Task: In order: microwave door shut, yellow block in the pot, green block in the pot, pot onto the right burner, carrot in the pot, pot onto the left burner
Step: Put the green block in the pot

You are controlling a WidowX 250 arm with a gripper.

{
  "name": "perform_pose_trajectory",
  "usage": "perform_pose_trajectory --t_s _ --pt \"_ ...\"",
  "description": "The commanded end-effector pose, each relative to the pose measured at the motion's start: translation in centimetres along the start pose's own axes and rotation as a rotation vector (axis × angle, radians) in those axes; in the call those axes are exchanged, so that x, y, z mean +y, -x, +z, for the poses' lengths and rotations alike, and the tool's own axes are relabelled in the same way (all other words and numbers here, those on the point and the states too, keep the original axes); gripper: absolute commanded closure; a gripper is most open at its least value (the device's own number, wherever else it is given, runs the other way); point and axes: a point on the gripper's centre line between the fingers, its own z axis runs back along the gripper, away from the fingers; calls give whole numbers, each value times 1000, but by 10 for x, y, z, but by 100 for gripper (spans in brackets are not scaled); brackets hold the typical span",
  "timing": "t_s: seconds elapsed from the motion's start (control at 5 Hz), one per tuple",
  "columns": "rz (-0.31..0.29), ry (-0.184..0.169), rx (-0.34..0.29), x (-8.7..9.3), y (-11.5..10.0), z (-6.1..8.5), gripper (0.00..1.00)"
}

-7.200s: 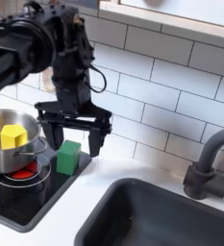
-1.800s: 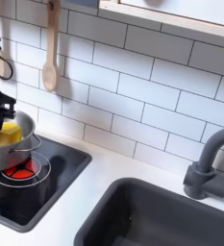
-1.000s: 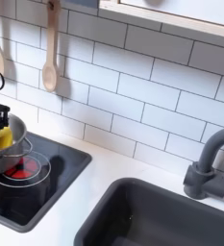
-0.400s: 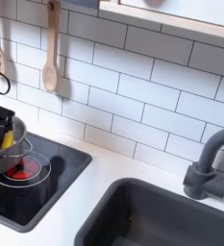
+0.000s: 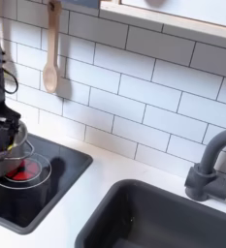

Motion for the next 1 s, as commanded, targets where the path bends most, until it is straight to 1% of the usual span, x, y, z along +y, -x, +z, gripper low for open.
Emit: perform_pose_trajectory --t_s 0.0,0.2,0.4,0.6,0.8 --pt "-49 24 -8 -12 6 -2 0" --pt "-72 35 -8 -22 7 -2 0" --pt "-73 47 -8 -30 12 -2 0" --pt "-87 56 0 -41 17 -1 0" --pt "-94 61 -3 -50 20 0 0"
